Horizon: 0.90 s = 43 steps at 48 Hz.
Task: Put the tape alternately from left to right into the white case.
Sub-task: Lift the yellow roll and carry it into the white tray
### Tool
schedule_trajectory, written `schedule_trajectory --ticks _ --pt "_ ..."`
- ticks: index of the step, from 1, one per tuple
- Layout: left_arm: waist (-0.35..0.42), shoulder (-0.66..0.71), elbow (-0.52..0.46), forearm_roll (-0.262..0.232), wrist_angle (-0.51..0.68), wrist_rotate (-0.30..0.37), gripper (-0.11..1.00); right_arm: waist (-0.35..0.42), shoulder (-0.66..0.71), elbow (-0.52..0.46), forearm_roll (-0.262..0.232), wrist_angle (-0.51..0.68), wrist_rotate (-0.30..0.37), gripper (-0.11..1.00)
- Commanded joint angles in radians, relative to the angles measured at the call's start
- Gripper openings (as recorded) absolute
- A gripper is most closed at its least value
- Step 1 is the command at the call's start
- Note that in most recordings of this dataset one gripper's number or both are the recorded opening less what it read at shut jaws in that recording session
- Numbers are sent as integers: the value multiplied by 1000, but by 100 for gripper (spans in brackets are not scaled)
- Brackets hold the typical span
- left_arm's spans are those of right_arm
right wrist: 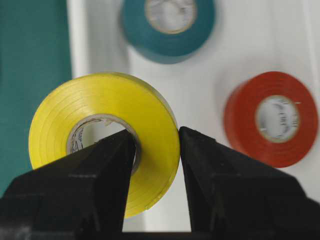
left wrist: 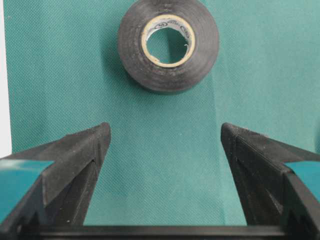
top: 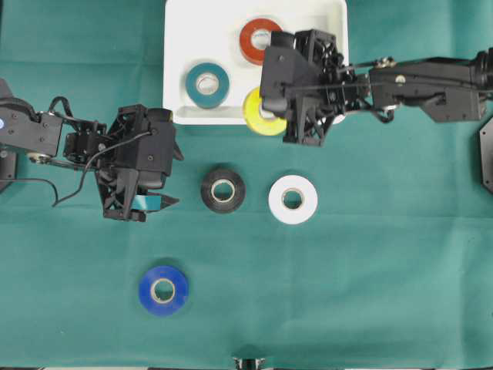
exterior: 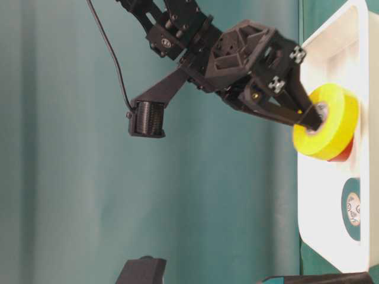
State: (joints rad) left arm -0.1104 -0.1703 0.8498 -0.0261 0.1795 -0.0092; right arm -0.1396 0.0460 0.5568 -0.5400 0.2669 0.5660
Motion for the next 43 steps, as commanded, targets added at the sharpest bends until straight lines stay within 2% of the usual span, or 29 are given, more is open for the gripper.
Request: schedule_trajectory --ticks 1,20,43 --pt "-3 -12 -12 0 -8 2 92 -23 -12 -34 -5 -26 -2 2" --pt "-3 -12 -12 0 -8 0 92 -86 43 -43 -6 -67 -5 2" --pt "-3 -12 -11 -2 -8 2 92 -87 52 -37 -6 -71 -6 2"
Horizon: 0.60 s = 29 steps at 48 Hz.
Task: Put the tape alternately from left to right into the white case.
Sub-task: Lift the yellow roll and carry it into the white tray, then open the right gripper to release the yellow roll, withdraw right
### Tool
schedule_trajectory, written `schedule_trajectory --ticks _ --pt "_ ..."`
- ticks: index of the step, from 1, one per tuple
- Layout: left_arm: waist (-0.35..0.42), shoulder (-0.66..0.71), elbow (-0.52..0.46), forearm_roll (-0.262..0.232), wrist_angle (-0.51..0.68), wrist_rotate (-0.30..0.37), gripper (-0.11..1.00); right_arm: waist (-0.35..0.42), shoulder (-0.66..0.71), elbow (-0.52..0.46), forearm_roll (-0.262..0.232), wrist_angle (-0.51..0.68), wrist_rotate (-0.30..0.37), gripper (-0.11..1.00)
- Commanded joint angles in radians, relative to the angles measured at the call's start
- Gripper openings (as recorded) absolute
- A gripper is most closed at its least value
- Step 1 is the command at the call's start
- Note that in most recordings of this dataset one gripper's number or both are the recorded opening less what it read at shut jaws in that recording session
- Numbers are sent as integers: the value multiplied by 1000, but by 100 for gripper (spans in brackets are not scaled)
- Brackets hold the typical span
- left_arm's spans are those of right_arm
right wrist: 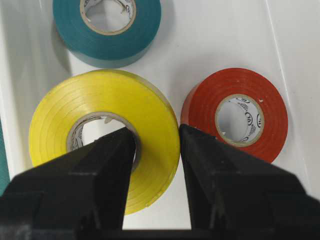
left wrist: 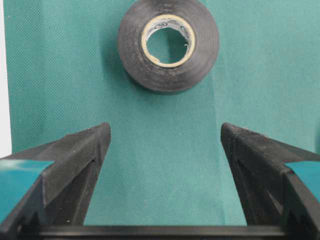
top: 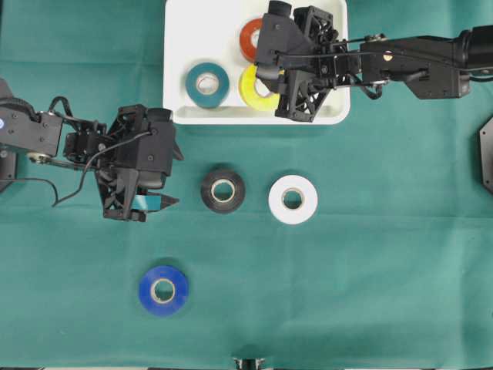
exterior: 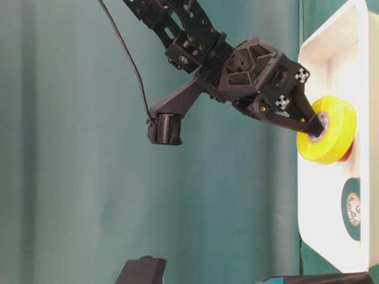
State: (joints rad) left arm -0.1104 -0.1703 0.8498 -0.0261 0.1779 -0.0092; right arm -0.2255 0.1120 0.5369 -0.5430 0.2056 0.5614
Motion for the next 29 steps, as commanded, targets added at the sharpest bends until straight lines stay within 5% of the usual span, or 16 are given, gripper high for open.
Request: schedule_trajectory --ticks 1,8,20,29 --pt "-3 -12 -11 0 -6 2 92 -2 -11 -17 -3 -9 -2 2" --pt "-3 -12 -11 0 -6 2 92 -2 -2 -18 -3 -9 0 12" --pt "-3 -12 -11 0 -6 2 92 -2 0 -15 -3 -9 2 79" --pt "-3 -12 -12 0 -6 2 92 -2 0 -14 -3 -11 3 75"
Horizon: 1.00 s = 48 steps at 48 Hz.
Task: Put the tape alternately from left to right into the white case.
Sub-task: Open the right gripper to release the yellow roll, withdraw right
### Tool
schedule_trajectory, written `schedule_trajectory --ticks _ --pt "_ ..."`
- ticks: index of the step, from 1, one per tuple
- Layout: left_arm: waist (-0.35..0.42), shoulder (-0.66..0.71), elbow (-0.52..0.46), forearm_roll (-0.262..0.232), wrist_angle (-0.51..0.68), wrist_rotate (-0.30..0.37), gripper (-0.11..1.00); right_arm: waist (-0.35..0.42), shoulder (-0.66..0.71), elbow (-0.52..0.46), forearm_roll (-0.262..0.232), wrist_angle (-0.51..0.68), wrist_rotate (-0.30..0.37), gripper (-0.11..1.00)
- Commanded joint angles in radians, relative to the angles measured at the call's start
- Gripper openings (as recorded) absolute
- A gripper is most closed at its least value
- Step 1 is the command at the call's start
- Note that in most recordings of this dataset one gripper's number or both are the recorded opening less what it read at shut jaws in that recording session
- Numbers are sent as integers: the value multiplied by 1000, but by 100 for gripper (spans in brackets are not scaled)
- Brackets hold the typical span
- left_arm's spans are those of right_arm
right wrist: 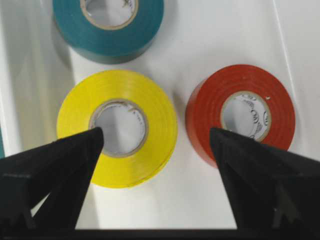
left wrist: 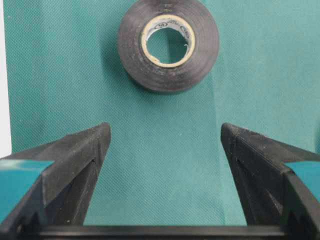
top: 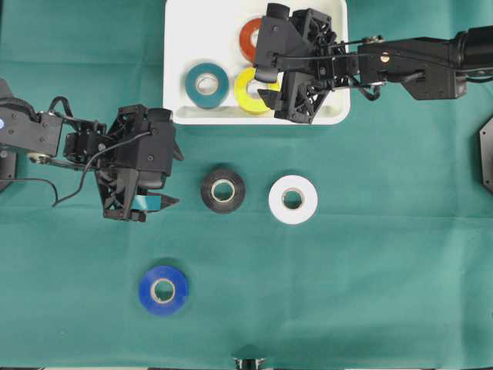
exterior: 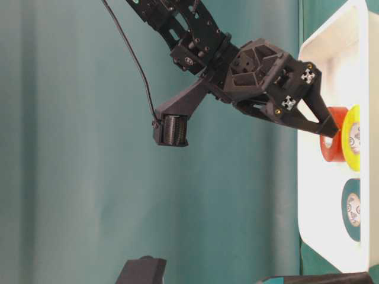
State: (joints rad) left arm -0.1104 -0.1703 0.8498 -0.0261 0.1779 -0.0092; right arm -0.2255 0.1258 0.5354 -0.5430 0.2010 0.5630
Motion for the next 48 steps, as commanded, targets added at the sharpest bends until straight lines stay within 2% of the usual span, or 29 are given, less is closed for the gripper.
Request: schedule_trajectory --ticks 1,18,48 --pt "-3 -12 -12 0 -6 2 92 -2 -14 -14 -3 -6 2 75" --pt "-3 -12 -14 0 -6 2 92 20 -40 6 -3 -6 3 75" --pt "-3 -12 -17 0 -6 2 92 183 -245 186 -3 -9 8 75"
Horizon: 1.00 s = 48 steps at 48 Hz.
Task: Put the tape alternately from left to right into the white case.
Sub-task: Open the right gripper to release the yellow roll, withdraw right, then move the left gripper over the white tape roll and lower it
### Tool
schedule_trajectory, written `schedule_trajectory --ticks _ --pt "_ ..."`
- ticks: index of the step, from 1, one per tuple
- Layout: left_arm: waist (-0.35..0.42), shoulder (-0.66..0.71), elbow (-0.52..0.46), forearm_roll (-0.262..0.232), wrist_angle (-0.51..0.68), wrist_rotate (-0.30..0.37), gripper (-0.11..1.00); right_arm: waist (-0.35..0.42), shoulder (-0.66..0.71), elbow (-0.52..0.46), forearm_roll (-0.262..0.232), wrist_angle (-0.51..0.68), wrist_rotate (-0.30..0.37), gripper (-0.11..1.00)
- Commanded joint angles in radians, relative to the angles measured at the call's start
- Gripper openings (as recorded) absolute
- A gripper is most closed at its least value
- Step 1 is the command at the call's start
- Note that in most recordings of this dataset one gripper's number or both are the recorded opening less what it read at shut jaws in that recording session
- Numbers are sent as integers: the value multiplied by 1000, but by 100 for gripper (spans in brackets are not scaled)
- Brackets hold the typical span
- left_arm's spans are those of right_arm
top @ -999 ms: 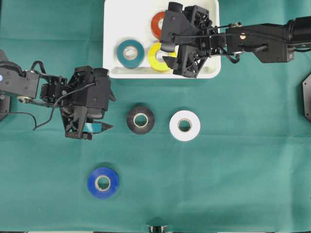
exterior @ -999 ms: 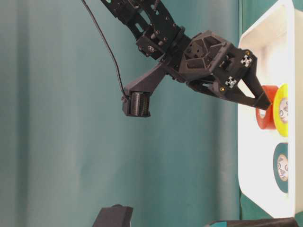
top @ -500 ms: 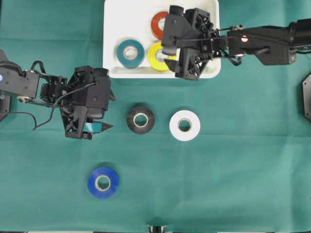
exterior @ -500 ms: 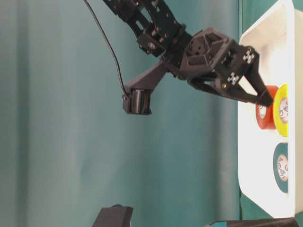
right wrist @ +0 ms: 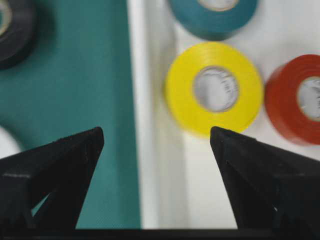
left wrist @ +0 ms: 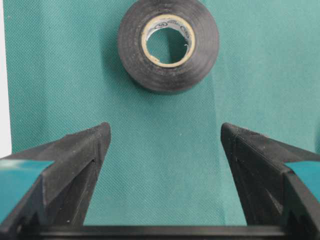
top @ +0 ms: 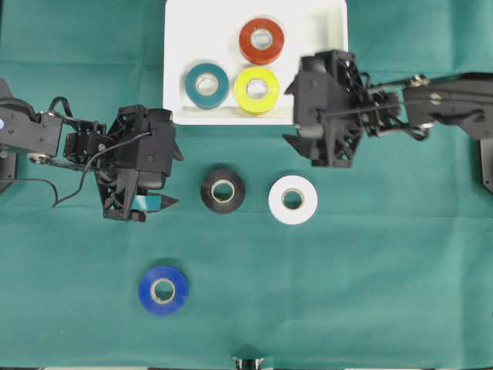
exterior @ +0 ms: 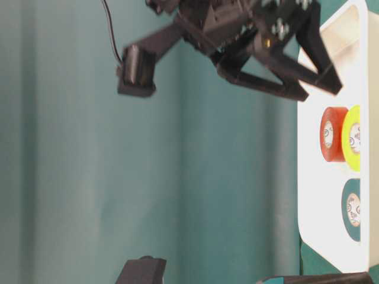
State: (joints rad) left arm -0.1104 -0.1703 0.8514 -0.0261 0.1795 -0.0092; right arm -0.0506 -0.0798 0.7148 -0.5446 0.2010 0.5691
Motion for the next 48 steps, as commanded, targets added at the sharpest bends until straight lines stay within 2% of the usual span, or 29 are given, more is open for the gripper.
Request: schedule_trajectory --ticks 1,30,48 --pt "-3 -12 -20 0 -8 2 92 12 -46 12 -2 -12 5 75" --pt "-3 -12 -26 -2 -8 0 92 31 -235 232 0 -152 9 75" --pt "-3 -3 -43 0 -20 0 92 31 -259 262 3 -158 9 75"
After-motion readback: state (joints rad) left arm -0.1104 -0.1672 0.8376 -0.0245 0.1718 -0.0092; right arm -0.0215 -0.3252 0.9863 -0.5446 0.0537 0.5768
